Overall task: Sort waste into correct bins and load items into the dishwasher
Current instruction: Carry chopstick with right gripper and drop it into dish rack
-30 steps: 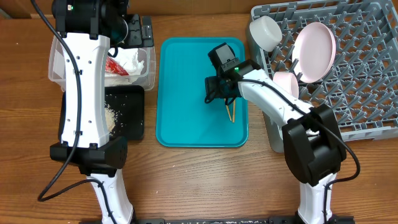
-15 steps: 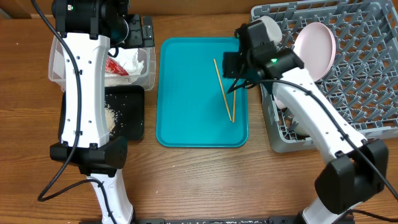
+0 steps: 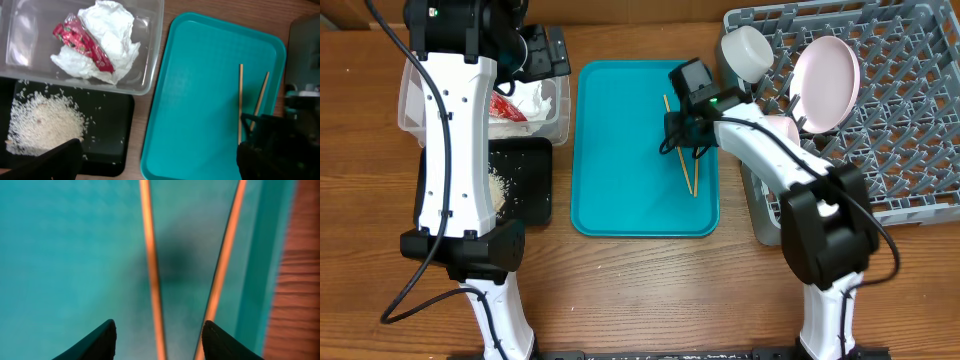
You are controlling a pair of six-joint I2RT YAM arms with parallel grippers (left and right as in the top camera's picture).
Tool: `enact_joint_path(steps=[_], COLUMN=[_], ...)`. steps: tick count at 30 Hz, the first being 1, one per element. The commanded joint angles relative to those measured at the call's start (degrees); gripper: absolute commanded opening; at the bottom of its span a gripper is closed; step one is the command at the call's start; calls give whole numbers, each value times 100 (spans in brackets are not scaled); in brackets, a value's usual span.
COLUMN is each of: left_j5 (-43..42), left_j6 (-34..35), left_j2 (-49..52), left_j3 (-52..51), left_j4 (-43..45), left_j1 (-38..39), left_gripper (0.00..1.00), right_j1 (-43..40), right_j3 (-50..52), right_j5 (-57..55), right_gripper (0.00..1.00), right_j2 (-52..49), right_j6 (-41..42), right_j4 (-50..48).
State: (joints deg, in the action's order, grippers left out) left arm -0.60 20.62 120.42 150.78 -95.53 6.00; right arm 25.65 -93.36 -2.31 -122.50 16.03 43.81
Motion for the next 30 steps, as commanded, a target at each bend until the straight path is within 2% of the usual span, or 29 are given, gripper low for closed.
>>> enact_joint_path(steps=[1,7,13,16,18,22,30], left_j5=[129,275,271,267,267,267,267], left_j6=[511,509,511,511,511,511,511], left_j2=[-72,-72,-72,-72,-72,-72,-72], left_j3=[83,72,72,72,72,72,72], left_j4=[-31,-114,-105,-111,-111,-111,-111], left_j1=[33,35,35,35,35,35,35], left_gripper=[100,100,100,100,100,100,100], right_j1=[55,61,201,282,328,387,-13], right_j3=[-44,-44,-46,-70,-201,-1093,-3875], right_j5=[-138,-129,-308,-415,-411,-289,-337], right_gripper=[55,37,13,5,4,4,4], right_j2=[-203,-595,-673,-664,-662,-601,-42], right_j6=[-260,-260,-278,-280,-278,-275,-546], right_j4=[-42,-37,-33,50,238,1180,3534])
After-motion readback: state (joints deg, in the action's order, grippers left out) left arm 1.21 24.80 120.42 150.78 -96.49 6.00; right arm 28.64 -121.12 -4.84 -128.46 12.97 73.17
